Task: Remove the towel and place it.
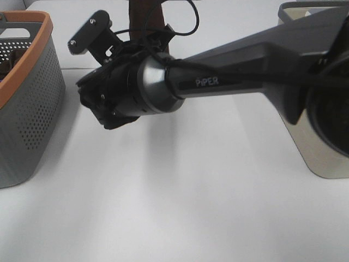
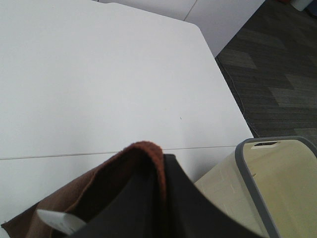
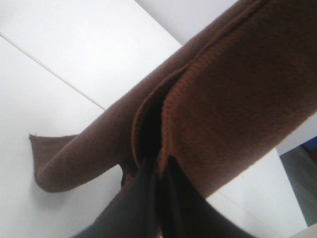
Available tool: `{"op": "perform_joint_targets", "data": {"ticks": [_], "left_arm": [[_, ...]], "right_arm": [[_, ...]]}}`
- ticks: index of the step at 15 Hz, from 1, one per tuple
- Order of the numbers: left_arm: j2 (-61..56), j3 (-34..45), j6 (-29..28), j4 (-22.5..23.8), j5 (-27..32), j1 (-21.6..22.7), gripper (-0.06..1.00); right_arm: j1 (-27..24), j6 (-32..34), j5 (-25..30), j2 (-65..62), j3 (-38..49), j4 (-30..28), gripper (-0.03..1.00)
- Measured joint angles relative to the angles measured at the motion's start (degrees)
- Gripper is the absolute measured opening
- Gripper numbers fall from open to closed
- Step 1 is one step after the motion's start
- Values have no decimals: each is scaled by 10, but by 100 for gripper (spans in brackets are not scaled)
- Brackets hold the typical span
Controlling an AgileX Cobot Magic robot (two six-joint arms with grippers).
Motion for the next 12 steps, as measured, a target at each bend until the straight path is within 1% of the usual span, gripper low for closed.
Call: {"op": "perform_joint_targets", "data": {"ticks": [2, 6, 7, 10, 11, 12], "left_arm": [[0, 0, 1, 14, 0, 0, 3], [0, 0, 11, 53, 0, 0, 3], [0, 0, 31, 62, 1, 3, 4], [0, 0, 83, 67, 7, 26, 4], [0, 0, 87, 68, 12, 37, 4], [0, 0, 96, 68, 19, 47, 4]], "right_arm": [[0, -42, -29, -35, 0, 54, 0], [0, -205, -44, -87, 0, 210, 0], [0, -266, -44, -98, 1, 268, 0], [-7, -335, -65, -147, 39, 356, 0], [-18, -357, -78, -169, 50, 391, 0], [-38, -391, -95, -193, 60, 443, 0]]}}
